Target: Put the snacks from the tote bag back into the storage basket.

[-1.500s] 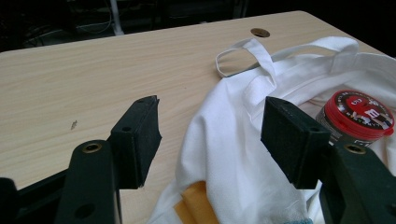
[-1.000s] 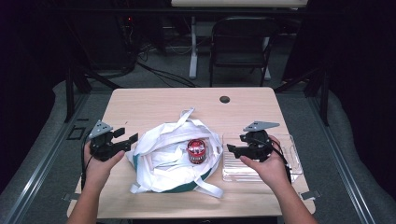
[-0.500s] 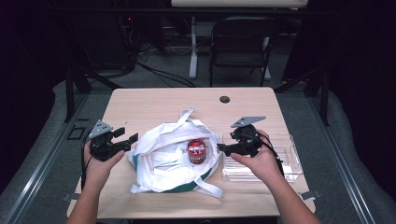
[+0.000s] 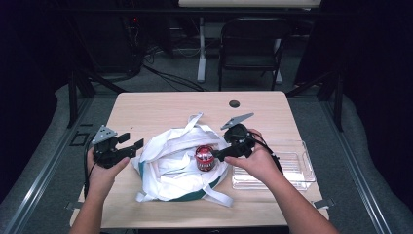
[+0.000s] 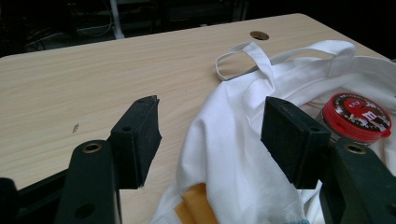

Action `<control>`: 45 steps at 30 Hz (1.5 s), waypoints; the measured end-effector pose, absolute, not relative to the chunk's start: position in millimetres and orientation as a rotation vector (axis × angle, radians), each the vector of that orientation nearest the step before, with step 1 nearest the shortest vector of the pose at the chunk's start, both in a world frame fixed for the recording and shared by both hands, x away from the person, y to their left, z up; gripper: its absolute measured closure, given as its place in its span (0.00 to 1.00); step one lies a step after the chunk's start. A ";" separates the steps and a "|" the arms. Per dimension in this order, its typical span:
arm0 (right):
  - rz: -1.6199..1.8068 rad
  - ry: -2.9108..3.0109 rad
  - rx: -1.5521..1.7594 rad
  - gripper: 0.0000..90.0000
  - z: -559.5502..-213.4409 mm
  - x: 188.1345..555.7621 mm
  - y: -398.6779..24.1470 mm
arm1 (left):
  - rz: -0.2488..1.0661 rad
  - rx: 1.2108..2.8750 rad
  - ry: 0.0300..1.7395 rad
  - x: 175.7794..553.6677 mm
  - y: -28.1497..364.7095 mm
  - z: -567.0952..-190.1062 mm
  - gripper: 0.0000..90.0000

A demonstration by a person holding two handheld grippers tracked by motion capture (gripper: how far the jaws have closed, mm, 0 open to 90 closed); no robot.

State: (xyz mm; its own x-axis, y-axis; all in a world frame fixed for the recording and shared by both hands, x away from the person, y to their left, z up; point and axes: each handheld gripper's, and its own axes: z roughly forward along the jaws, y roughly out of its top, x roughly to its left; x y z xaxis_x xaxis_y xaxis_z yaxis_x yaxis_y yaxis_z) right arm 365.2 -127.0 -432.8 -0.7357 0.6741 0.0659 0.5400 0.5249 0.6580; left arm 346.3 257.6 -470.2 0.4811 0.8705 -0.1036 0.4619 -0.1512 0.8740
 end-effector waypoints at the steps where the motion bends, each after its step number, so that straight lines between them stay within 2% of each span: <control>1: 0.997 2.581 1.028 0.30 -433.4 366.5 -124.2 | 0.543 1.785 1.128 346.3 257.6 -470.2 0.41; 28: 0.659 2.724 1.014 0.27 -453.6 403.1 -57.6 | 0.541 1.789 1.131 346.9 259.2 -469.7 0.41; 32: 0.623 2.732 1.020 0.24 -460.3 407.4 -53.1 | 0.540 1.786 1.133 347.3 259.8 -470.0 0.41; 45: 0.603 2.711 1.060 0.23 -483.2 410.8 -52.3 | 0.535 1.788 1.132 347.6 258.8 -470.4 0.41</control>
